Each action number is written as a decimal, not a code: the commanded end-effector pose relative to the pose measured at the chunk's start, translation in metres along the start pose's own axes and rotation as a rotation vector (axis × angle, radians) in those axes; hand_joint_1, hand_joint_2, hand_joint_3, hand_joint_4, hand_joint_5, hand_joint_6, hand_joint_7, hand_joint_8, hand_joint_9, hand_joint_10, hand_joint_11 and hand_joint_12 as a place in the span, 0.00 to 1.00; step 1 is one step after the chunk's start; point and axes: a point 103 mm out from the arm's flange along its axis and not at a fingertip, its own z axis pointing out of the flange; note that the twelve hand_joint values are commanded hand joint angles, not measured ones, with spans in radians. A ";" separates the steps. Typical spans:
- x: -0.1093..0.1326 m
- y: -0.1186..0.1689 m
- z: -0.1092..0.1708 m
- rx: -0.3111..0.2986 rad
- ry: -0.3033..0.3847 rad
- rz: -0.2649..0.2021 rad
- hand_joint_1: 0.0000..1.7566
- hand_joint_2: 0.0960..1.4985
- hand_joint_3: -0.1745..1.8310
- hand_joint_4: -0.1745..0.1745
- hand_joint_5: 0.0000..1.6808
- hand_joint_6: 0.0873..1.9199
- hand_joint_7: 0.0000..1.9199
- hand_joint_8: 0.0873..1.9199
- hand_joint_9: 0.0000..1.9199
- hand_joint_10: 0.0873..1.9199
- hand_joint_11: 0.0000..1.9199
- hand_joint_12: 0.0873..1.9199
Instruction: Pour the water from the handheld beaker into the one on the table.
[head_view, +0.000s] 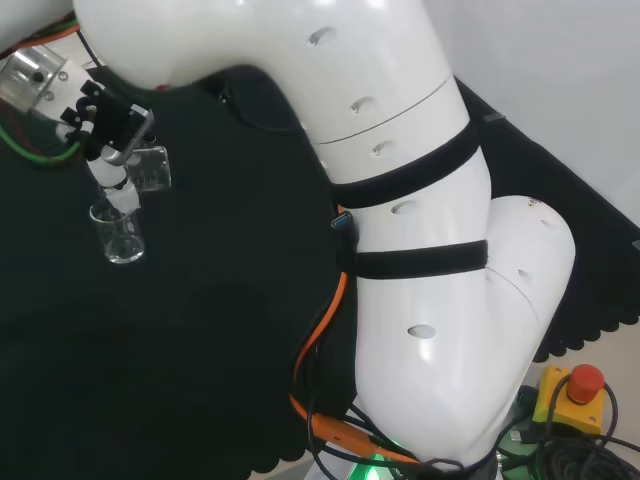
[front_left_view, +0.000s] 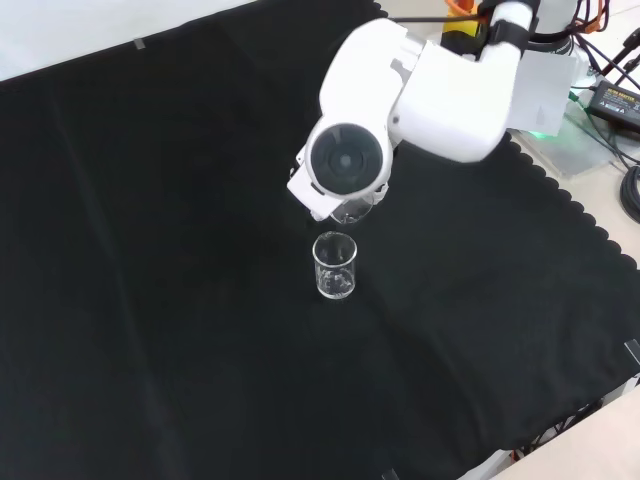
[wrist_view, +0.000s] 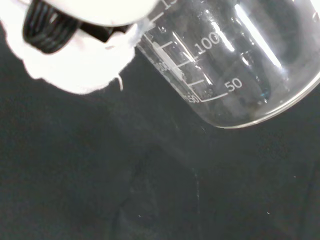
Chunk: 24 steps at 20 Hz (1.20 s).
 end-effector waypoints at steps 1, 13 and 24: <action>-0.009 -0.002 0.004 -0.045 0.113 -0.060 0.65 0.42 0.42 0.71 0.73 0.37 0.90 0.00 0.84 0.04 0.67 0.40; -0.053 0.003 0.030 -0.187 0.417 -0.098 0.65 0.41 0.42 0.72 0.73 0.37 0.90 0.00 0.84 0.04 0.66 0.40; -0.081 0.008 0.063 -0.280 0.563 -0.139 0.65 0.41 0.42 0.74 0.73 0.37 0.90 0.00 0.84 0.04 0.65 0.40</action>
